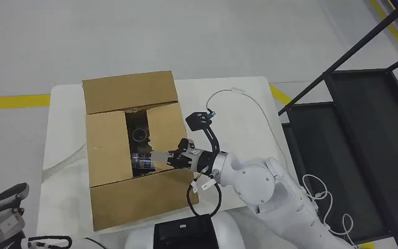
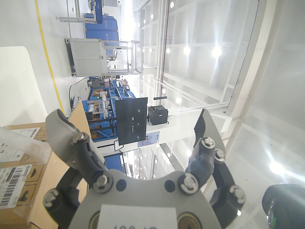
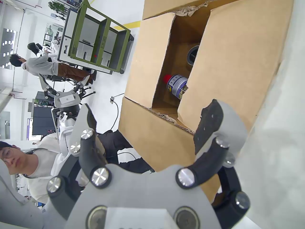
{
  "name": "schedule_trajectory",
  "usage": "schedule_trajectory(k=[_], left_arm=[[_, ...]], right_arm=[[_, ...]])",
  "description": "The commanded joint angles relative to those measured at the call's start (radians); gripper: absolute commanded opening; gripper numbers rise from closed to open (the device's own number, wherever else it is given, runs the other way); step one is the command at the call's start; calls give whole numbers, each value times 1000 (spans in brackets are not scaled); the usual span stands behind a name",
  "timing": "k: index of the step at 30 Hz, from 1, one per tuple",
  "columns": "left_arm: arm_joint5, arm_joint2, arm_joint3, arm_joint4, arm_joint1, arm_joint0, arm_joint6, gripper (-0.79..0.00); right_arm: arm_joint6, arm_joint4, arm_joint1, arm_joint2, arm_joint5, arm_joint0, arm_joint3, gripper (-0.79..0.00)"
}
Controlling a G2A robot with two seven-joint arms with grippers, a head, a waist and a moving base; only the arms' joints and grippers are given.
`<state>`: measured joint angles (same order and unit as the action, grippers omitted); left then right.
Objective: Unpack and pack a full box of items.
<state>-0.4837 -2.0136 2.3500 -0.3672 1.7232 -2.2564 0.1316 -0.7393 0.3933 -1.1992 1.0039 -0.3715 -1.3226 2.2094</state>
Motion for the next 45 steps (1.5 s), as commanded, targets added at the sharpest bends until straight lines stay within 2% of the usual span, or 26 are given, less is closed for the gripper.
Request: schedule_trajectory(k=[1,2,4,5,7,11,17,24,30,36,42,45], left_arm=[[0,0,0,0,0,0,0,0],[0,0,0,0,0,0,0,0],[0,0,0,0,0,0,0,0],[0,0,0,0,0,0,0,0],[0,0,0,0,0,0,0,0],[0,0,0,0,0,0,0,0],[0,0,0,0,0,0,0,0],[0,0,0,0,0,0,0,0],[0,0,0,0,0,0,0,0],[0,0,0,0,0,0,0,0],[0,0,0,0,0,0,0,0],[0,0,0,0,0,0,0,0]], right_arm=[[0,0,0,0,0,0,0,0],[0,0,0,0,0,0,0,0],[-38,-131,-5,-13,104,1,-14,0],[-55,-143,-4,-3,123,22,-62,0],[-70,-115,-9,-29,92,69,-95,0],[-59,-180,-40,-115,70,201,-171,0],[-21,-327,-109,-251,21,414,-352,0],[21,-435,-185,-377,3,567,-548,-6],[48,-513,-226,-411,7,610,-670,-31],[81,-510,-256,-440,-18,640,-768,-71],[71,-525,-277,-453,-1,649,-824,-89],[48,-559,-285,-448,41,642,-846,-102]])
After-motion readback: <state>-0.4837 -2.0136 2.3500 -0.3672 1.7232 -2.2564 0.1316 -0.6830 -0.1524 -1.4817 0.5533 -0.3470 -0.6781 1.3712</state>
